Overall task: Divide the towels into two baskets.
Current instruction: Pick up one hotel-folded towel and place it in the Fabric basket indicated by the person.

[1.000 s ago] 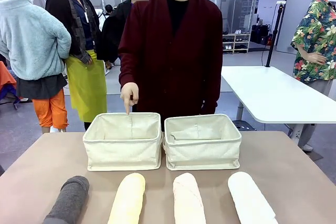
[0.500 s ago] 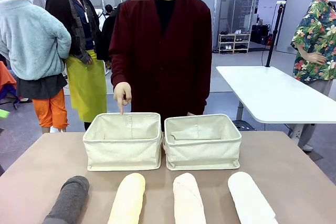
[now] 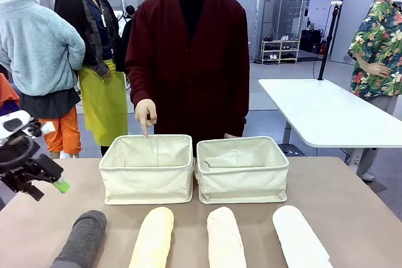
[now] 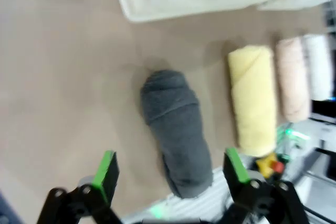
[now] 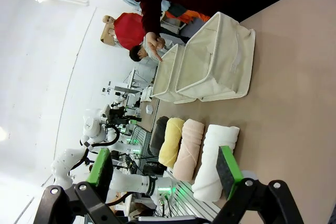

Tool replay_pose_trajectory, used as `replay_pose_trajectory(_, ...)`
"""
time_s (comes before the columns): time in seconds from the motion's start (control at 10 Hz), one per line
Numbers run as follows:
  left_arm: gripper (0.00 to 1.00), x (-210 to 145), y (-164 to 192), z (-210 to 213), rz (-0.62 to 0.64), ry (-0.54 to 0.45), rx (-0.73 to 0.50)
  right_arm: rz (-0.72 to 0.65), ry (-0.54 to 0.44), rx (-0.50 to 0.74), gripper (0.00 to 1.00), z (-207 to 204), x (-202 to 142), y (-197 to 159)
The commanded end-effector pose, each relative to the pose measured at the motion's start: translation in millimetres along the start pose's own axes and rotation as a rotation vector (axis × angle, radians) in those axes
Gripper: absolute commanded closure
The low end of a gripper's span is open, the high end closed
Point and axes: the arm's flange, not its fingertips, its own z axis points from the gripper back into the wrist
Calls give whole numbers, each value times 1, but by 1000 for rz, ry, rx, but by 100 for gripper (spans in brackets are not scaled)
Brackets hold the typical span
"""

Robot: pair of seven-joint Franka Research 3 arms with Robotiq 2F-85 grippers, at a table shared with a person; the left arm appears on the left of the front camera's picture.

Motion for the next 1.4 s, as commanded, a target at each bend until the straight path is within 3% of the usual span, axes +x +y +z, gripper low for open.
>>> replay_pose_trajectory(0.0, 0, -26, -3, -26, 11, 66, 115, 3, 0, 4, 0, 2, -2, 4)
replay_pose_trajectory(0.2, 0, -39, -10, -54, 10, 97, 168, 3, 0, 4, 0, 2, -2, 4)
replay_pose_trajectory(0.3, 0, -49, -11, -71, 20, 163, 135, 3, 0, 4, 0, 2, -2, 4)
replay_pose_trajectory(0.5, 0, -65, -14, -87, 34, 172, 88, 3, 0, 4, 0, 2, -2, 4)
replay_pose_trajectory(1.3, 0, -103, -23, -145, 46, 238, 117, 3, 0, 4, 0, 2, -2, 4)
